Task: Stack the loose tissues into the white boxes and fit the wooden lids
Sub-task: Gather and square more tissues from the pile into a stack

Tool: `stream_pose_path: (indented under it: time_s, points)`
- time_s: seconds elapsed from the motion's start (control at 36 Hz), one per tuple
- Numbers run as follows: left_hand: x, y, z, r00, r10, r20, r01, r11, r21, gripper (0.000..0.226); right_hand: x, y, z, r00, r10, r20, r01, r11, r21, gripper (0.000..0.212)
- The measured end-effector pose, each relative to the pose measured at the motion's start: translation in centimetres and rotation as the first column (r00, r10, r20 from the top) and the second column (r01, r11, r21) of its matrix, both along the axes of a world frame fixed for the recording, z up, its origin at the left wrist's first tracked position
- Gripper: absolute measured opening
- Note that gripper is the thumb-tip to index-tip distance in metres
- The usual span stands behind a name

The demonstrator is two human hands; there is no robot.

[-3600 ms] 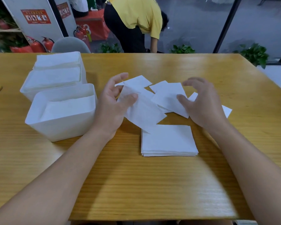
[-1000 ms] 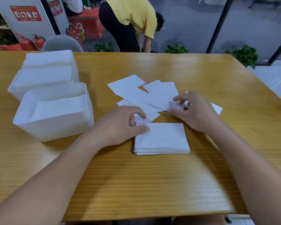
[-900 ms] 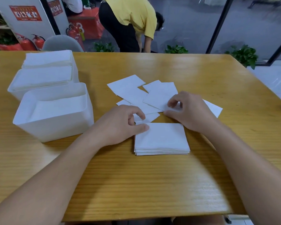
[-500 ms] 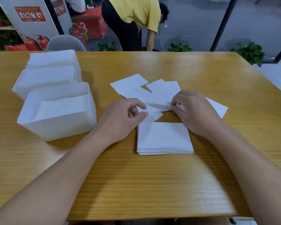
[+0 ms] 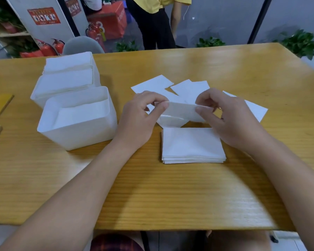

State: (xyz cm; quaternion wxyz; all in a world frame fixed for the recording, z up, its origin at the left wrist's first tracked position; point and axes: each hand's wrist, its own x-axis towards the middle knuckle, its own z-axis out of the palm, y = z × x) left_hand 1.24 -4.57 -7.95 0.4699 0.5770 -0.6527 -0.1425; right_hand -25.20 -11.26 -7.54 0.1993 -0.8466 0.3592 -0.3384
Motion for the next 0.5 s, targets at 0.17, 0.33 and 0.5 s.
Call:
stream_pose_path:
  time_s: [0.17,0.33,0.5]
  points:
    - [-0.2,0.1,0.0,0.998,-0.033,-0.062,0.031,0.999,-0.026,0.012,-0.5,-0.2,0.4,0.992,-0.030,0.125,0.024,0.999,0.045,0.009]
    - [-0.3,0.1,0.5,0.924,-0.139,-0.355,0.186,0.977,0.102,0.007,-1.7,-0.8,1.4,0.964,-0.017,0.267,-0.087,0.924,0.373,0.010]
    - [0.0,0.2,-0.1,0.935,-0.149,-0.323,0.257,0.911,0.323,0.012,-2.8,-0.9,1.4,0.995,0.045,0.090,-0.092,0.779,0.621,0.013]
